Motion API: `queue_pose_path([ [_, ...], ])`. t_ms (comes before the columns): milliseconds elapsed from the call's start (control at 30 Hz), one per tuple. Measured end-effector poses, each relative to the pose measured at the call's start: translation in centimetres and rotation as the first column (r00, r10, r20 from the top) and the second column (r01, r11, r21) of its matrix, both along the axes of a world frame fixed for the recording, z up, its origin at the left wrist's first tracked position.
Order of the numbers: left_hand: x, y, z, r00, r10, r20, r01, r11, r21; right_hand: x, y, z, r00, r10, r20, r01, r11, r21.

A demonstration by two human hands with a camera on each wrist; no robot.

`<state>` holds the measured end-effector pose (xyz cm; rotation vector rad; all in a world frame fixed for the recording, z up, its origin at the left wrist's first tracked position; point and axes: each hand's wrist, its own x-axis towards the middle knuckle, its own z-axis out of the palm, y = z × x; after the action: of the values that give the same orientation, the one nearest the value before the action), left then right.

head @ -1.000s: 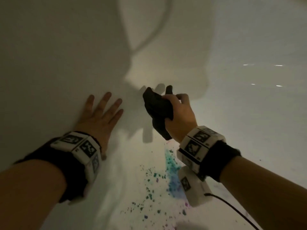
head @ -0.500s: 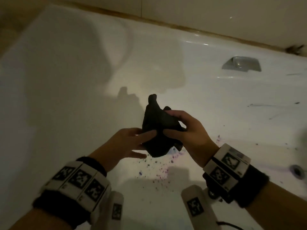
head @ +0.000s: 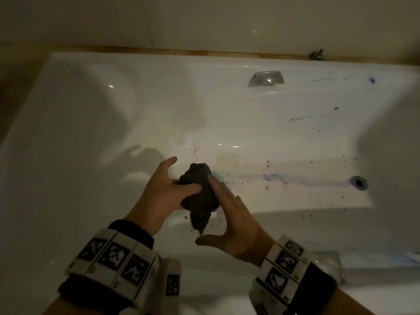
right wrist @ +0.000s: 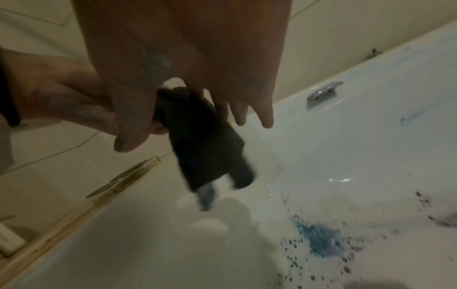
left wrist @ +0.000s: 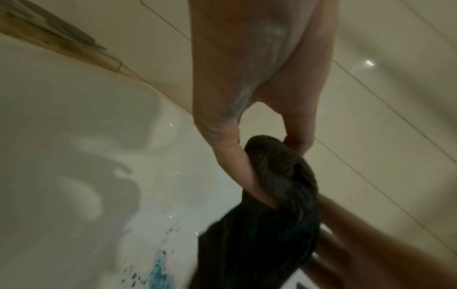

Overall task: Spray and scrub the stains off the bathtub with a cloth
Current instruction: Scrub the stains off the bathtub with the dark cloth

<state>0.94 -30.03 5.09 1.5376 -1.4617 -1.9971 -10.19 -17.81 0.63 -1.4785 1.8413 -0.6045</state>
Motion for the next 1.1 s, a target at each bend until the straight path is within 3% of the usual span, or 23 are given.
queue_pose_path([
  [100,0.3,2.0,0.0,0.999,-0.011,0.037,0.009,0.999,0.051,1.2,1.6,-0.8,0.993,-0.107,0.046,0.110,0.992,-0.064],
  [267,0.6,5.0,-0.4,0.995,0.077,0.063,-0.084,0.991,0.106,1.8,3.5,-2.2,0.989,-0.144,-0.024,0.140,0.982,-0.127],
  [400,-0.4,8.0,-0.3,0.995,0.098,0.034,-0.101,0.987,0.126,-0.1,6.0,-1.5,0.973,-0.113,0.200,0.140,0.982,-0.129],
  [500,-1.7,10.3,-0.2,0.996,0.094,-0.013,-0.092,0.991,0.100,-2.6,7.6,0.4,0.829,-0.260,0.495,0.291,0.957,0.016],
  [567,-2.3,12.0,-1.1,0.996,0.093,0.011,-0.094,0.992,0.087,-4.9,8.3,1.0,0.753,-0.383,0.536,0.403,0.911,0.085],
  [600,-2.5,13.0,-1.8,0.997,0.051,0.056,-0.055,0.996,0.069,-6.2,8.5,1.5,0.750,-0.427,0.506,0.448,0.890,0.086],
  [667,-2.7,15.5,-3.5,0.962,-0.175,0.210,0.184,0.983,-0.022,-9.3,9.7,2.7,0.739,-0.479,0.474,0.523,0.851,0.045],
  [767,-3.6,19.5,-5.8,0.823,-0.440,0.359,0.477,0.879,-0.017,-14.2,12.0,5.2,0.604,-0.535,0.590,0.621,0.780,0.072],
  [833,-4.0,21.8,-7.4,0.744,-0.533,0.403,0.566,0.824,0.045,-16.8,14.1,5.9,0.573,-0.576,0.583,0.647,0.755,0.108],
  [933,-4.0,23.3,-9.0,0.666,-0.554,0.498,0.625,0.780,0.031,-18.9,17.2,5.5,0.540,-0.645,0.540,0.719,0.687,0.102],
  [1100,-4.7,23.5,-9.6,0.680,-0.472,0.561,0.574,0.819,-0.006,-19.2,21.8,3.6,0.593,-0.719,0.361,0.744,0.661,0.096],
])
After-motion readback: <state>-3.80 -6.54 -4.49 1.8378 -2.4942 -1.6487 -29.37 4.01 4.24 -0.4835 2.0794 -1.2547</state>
